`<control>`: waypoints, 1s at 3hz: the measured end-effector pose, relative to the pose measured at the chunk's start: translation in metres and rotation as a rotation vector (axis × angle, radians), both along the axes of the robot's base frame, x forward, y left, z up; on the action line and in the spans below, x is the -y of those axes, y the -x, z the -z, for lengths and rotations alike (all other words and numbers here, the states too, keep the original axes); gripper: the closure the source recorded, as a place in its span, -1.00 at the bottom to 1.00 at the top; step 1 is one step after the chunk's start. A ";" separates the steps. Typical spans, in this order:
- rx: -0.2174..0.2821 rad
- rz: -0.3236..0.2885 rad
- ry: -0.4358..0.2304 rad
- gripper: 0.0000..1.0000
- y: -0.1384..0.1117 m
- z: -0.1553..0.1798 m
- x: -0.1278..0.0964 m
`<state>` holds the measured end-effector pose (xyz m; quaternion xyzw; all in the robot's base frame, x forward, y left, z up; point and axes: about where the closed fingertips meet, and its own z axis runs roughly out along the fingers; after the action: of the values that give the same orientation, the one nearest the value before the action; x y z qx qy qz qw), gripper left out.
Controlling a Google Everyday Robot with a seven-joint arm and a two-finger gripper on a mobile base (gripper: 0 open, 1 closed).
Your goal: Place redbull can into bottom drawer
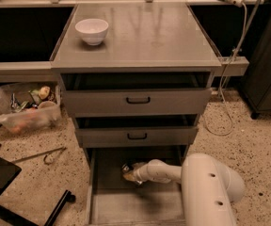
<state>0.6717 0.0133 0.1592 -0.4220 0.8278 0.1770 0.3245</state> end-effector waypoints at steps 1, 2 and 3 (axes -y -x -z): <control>0.000 0.000 0.000 -0.30 0.000 0.000 0.000; 0.000 0.000 0.000 -0.77 0.000 0.000 0.000; 0.000 0.000 0.000 -1.00 0.000 0.000 0.000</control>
Offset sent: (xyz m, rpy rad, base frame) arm 0.0000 0.0000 0.0000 0.0000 0.0000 0.0000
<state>0.6716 0.0135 0.1591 -0.4220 0.8278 0.1771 0.3244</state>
